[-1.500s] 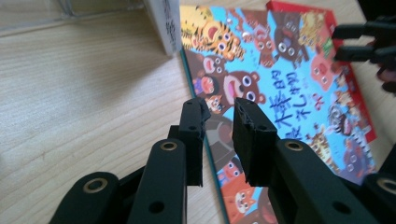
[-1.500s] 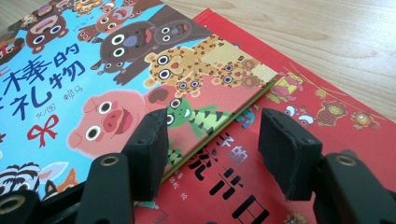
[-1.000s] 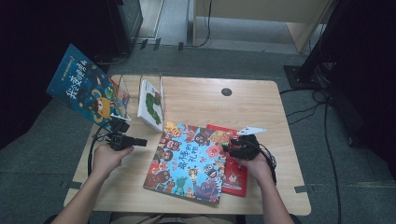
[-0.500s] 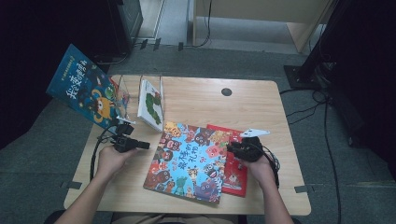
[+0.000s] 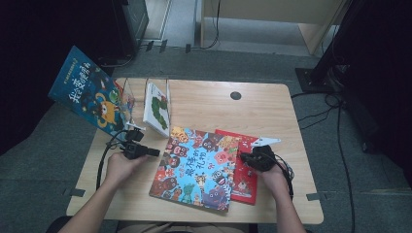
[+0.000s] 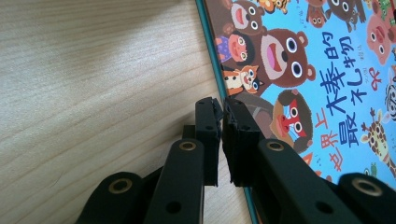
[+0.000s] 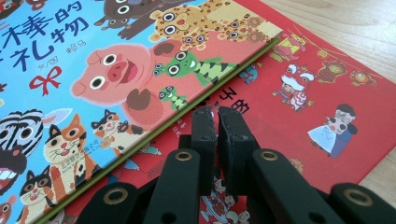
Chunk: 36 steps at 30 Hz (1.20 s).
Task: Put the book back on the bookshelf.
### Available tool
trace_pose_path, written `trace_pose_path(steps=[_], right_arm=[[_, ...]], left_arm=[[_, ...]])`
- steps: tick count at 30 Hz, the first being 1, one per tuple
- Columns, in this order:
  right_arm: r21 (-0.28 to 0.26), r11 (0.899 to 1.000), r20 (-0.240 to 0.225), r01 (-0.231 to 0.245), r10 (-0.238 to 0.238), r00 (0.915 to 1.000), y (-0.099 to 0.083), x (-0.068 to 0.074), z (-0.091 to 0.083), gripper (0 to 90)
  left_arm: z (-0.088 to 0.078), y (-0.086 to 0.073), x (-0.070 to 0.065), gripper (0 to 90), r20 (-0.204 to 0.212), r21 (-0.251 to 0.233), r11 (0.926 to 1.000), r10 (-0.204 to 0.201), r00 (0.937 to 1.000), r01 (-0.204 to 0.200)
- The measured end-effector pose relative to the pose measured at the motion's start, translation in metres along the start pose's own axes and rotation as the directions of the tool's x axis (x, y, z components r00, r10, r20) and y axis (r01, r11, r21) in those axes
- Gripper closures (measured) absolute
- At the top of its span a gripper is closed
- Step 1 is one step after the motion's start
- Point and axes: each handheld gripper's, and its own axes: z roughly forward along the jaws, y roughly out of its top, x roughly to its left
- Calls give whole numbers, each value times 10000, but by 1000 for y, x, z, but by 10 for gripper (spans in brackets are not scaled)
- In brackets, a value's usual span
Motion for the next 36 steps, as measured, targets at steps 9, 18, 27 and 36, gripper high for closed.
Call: trace_pose_path(steps=[9,18,27,36], right_arm=[[-81,10000,-74,38,-38,10000,-3,0,-1,849],[-370,9992,121,-142,147,9998,-7,0,-1,900],[-405,9990,106,-176,181,9998,-8,0,-1,900],[-134,9967,-109,-802,801,9967,-4,-3,-1,900]], left_arm=[[10,-1,-4,851,172,181,9998,95,9998,-98],[12,-3,-4,900,299,1,9999,-122,9995,122],[20,-3,-11,900,567,90,10000,-21,9984,16],[21,-2,-10,900,700,-6,9998,-214,9973,215]])
